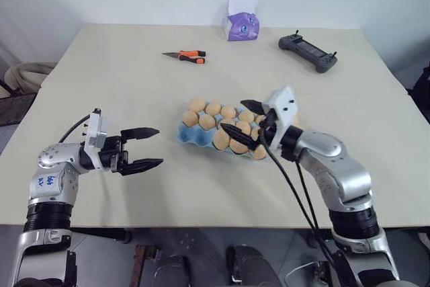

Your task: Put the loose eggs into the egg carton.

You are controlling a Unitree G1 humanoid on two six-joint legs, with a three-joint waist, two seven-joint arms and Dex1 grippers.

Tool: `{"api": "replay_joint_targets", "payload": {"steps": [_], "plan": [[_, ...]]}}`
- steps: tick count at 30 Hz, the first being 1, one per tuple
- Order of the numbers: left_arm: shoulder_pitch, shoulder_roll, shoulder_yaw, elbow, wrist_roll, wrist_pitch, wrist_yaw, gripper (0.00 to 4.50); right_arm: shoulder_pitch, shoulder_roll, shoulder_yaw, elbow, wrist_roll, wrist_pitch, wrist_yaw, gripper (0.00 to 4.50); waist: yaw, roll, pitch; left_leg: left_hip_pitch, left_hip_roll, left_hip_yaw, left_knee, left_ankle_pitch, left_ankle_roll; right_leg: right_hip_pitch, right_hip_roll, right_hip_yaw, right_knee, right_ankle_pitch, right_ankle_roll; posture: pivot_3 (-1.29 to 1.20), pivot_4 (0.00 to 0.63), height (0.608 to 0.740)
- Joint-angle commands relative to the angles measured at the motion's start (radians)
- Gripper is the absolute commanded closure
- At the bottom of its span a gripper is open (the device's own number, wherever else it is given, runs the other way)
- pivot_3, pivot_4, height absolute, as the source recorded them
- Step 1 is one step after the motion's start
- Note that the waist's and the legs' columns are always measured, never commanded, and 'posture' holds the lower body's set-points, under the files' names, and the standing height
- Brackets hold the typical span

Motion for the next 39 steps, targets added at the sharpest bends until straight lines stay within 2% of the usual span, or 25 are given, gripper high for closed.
{"api": "replay_joint_targets", "payload": {"steps": [1, 4, 9, 21, 28, 34, 39], "plan": [[0.009, 0.002, -0.008, -0.057, 0.005, 0.010, 0.006, 0.00, 0.035, -0.057, -0.119, -0.068, 0.064, 0.018, 0.010, 0.02, 0.000, 0.000, 0.000, 0.000, 0.000, 0.000, 0.000, 0.000, 0.000, 0.000, 0.000, 0.000, 0.000, 0.000, 0.000, 0.00, 0.150, 0.740], [0.021, 0.000, -0.020, -0.086, -0.006, 0.015, -0.019, 0.00, 0.113, -0.132, -0.237, -0.052, 0.077, -0.018, 0.033, 0.02, 0.002, 0.000, 0.000, 0.000, 0.000, 0.000, 0.000, 0.000, 0.000, 0.000, 0.000, 0.000, -0.001, 0.000, 0.000, 0.00, 0.150, 0.740], [0.035, 0.003, -0.036, -0.113, 0.001, 0.015, -0.038, 0.00, 0.213, -0.211, -0.343, 0.006, 0.059, -0.096, 0.048, 0.02, 0.001, 0.000, 0.000, 0.000, 0.000, 0.000, 0.000, 0.000, 0.000, 0.001, 0.000, 0.000, -0.002, 0.000, 0.000, 0.00, 0.150, 0.740], [0.021, -0.007, -0.044, -0.137, -0.037, 0.077, -0.067, 0.00, 0.295, -0.232, -0.432, 0.067, 0.050, -0.161, 0.012, 0.02, 0.001, 0.001, 0.001, 0.003, 0.000, 0.003, 0.000, 0.000, 0.000, 0.002, 0.001, 0.003, -0.001, 0.000, 0.000, 0.00, 0.150, 0.740], [-0.007, -0.037, -0.013, -0.083, -0.060, 0.018, -0.123, 0.00, 0.335, -0.198, -0.461, 0.152, 0.034, -0.193, -0.053, 0.02, 0.002, 0.001, 0.001, 0.003, 0.000, 0.003, 0.001, 0.000, 0.000, 0.003, 0.001, 0.004, -0.001, 0.000, 0.001, 0.00, 0.150, 0.740], [-0.035, -0.035, -0.027, -0.040, -0.053, 0.002, -0.150, 0.00, 0.587, -0.188, -0.597, 0.048, 0.146, -0.300, 0.124, 0.02, 0.016, 0.003, 0.002, 0.004, 0.000, 0.002, -0.002, -0.001, -0.001, 0.003, 0.003, 0.004, -0.001, -0.001, 0.002, 0.00, 0.150, 0.740], [-0.073, -0.043, -0.032, 0.000, -0.049, -0.016, -0.154, 0.00, 0.689, -0.218, -0.651, 0.088, 0.132, -0.363, 0.165, 0.02, 0.019, 0.002, 0.002, 0.004, 0.000, 0.006, 0.001, -0.002, 0.002, 0.004, 0.003, 0.007, -0.002, 0.000, 0.005, 0.00, 0.150, 0.740]]}}
